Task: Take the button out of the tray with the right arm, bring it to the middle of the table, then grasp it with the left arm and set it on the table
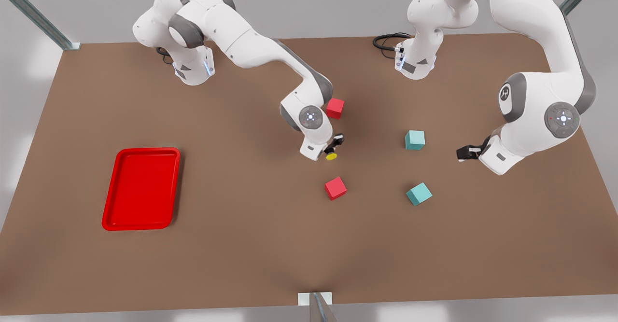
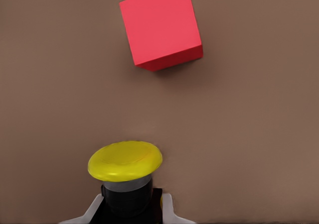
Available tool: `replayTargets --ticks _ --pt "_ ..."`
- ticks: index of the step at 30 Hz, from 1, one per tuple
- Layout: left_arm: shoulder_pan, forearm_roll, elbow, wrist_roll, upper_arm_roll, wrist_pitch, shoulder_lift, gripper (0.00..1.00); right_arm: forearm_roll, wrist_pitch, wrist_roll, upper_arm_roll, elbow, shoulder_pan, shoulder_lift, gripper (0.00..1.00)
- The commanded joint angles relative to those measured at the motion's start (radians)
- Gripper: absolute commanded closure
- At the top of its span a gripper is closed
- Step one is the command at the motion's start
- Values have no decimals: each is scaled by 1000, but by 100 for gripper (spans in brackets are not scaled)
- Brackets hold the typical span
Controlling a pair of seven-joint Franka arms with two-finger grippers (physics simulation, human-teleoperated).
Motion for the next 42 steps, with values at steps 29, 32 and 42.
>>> replayTargets --ticks 29,32,42 --pt "-406 2 2 -650 -6 -25 38 0 -367 -842 -557 40 -102 -718 -659 0" --pt "-707 -122 4 -936 -8 273 314 0 -438 -834 -569 124 -97 -815 -725 0" --pt "-676 -79 51 -1208 0 509 427 0 -527 -840 -562 138 -14 -837 -681 0"
